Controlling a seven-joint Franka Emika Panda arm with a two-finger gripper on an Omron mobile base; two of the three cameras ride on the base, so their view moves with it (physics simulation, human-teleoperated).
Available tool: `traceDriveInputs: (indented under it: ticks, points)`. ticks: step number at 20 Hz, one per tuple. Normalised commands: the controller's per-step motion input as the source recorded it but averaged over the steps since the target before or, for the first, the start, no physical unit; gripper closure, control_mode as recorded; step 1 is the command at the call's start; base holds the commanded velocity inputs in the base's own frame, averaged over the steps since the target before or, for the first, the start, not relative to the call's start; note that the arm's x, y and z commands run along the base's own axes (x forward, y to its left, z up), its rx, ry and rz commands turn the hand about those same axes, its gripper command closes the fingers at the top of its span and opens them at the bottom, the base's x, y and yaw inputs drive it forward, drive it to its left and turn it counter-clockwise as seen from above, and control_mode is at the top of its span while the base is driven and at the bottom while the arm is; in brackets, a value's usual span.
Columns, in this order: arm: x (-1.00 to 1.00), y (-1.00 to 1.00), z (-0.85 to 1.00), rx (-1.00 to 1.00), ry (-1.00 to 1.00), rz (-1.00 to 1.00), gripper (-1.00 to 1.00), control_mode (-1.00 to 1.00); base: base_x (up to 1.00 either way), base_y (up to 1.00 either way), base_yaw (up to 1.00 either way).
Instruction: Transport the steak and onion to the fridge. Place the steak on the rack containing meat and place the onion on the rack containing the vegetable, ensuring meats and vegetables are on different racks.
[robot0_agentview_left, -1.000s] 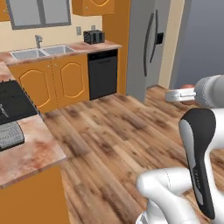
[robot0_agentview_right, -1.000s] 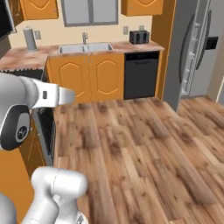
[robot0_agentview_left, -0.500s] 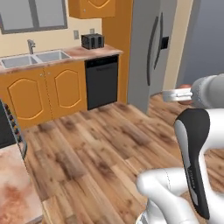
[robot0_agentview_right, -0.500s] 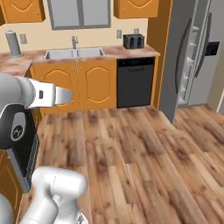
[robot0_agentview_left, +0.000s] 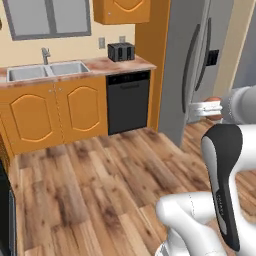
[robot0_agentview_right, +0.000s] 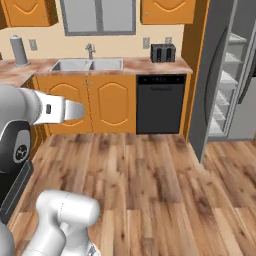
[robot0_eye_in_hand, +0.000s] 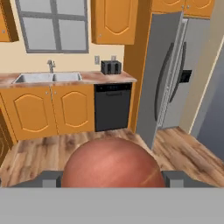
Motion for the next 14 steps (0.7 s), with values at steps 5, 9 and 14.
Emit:
traceDriveInputs:
  ticks: [5, 9, 14]
  points:
    - [0.0, 0.0, 0.0, 0.0, 0.0, 0.0, 1.0, 1.0, 0.53, -0.84, 0.57]
    - [0.0, 0.0, 0.0, 0.0, 0.0, 0.0, 1.0, 1.0, 0.02, -1.0, 0.17]
    - [0.0, 0.0, 0.0, 0.0, 0.0, 0.0, 1.0, 1.0, 0.0, -1.0, 0.01]
